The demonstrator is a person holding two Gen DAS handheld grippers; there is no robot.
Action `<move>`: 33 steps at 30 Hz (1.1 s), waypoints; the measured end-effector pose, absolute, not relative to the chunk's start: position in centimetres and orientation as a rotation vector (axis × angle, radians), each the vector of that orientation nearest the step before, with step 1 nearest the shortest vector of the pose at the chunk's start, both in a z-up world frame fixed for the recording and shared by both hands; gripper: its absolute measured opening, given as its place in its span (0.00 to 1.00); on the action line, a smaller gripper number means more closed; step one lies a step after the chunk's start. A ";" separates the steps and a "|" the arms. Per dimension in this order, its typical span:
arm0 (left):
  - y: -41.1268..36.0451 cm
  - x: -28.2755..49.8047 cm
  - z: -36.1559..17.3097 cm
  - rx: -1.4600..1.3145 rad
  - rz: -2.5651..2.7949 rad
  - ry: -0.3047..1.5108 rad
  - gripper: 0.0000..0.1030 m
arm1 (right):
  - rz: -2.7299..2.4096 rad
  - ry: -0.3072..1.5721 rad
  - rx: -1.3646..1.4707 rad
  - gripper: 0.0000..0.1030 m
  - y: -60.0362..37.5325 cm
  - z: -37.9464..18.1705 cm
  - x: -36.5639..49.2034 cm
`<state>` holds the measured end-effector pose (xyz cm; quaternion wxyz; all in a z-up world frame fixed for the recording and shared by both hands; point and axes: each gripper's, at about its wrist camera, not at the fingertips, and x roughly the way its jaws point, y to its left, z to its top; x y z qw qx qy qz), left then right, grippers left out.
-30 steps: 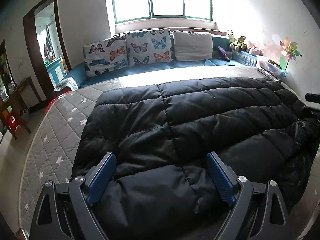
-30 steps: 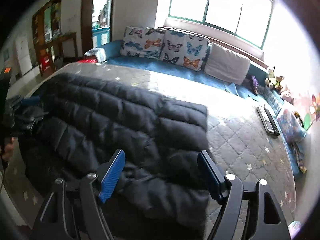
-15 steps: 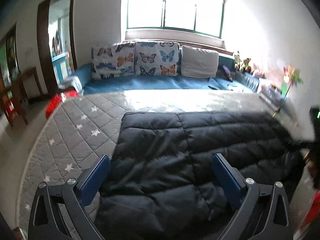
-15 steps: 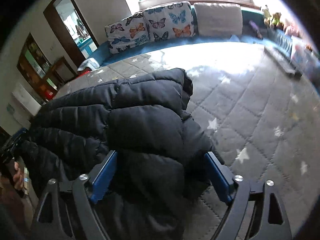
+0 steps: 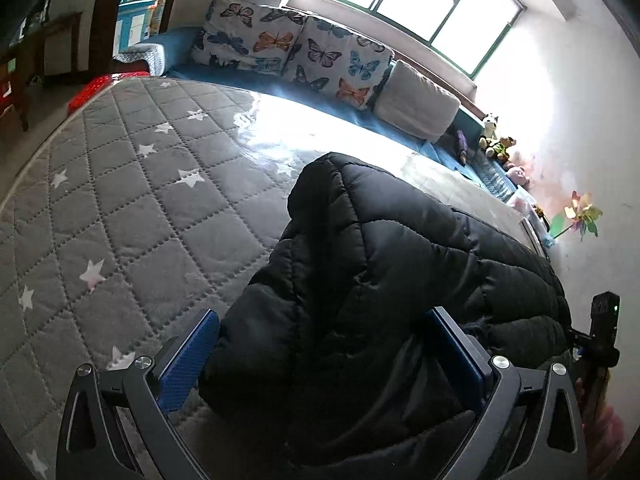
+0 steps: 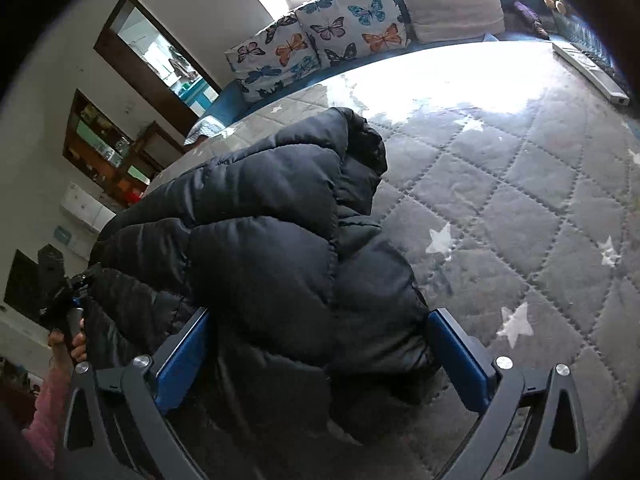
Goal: Fold large clothes
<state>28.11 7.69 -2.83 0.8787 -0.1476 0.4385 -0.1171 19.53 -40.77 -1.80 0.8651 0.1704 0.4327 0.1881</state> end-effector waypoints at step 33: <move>5.8 30.9 -5.8 -0.349 -0.394 1.025 1.00 | 0.591 0.955 0.467 0.74 -41.6 -2.2 18.9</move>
